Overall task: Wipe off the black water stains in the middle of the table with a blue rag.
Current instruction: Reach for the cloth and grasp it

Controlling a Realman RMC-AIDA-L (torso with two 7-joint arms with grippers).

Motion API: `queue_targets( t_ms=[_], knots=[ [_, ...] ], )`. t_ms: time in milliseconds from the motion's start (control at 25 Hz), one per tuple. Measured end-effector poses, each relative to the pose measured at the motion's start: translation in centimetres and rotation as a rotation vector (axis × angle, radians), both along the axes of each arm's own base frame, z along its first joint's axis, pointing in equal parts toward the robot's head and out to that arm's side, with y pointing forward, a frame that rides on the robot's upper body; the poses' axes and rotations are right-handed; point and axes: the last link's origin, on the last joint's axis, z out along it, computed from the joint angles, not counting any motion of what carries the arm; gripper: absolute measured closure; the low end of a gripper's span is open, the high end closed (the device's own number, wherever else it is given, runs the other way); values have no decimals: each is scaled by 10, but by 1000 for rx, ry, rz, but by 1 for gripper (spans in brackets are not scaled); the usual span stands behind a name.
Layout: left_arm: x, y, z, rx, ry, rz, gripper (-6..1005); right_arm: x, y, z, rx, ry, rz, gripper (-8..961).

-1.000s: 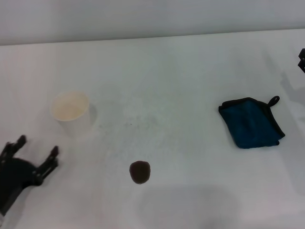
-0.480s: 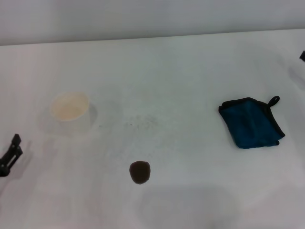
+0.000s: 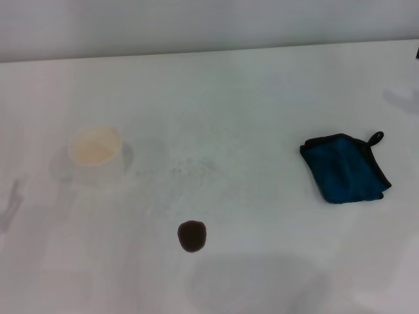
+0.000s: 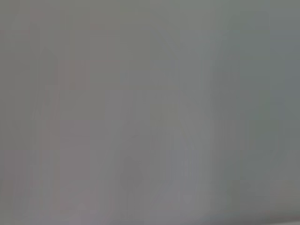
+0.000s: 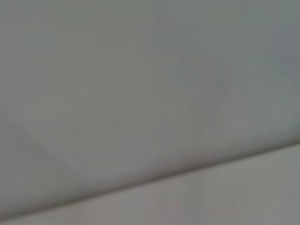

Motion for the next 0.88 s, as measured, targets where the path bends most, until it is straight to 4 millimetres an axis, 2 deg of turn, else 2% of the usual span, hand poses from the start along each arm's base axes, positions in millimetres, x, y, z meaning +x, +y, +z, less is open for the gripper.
queue_targets(
  t_ms=[160, 360, 520, 640, 880],
  knots=[
    [-1, 1, 6, 26, 5, -2, 117, -28, 0, 6, -174, -89, -1, 170],
    [6, 3, 12, 63, -6, -47, 118, -52, -4, -2, -322, -174, -19, 171],
    [9, 4, 17, 86, -5, -74, 118, -65, -7, -20, -422, -223, -54, 171],
    [9, 5, 21, 100, 9, -87, 118, -76, -7, -44, -497, -299, -92, 172],
    [9, 4, 27, 134, 17, -90, 118, -99, 2, -86, -571, -462, -136, 328]
  ],
)
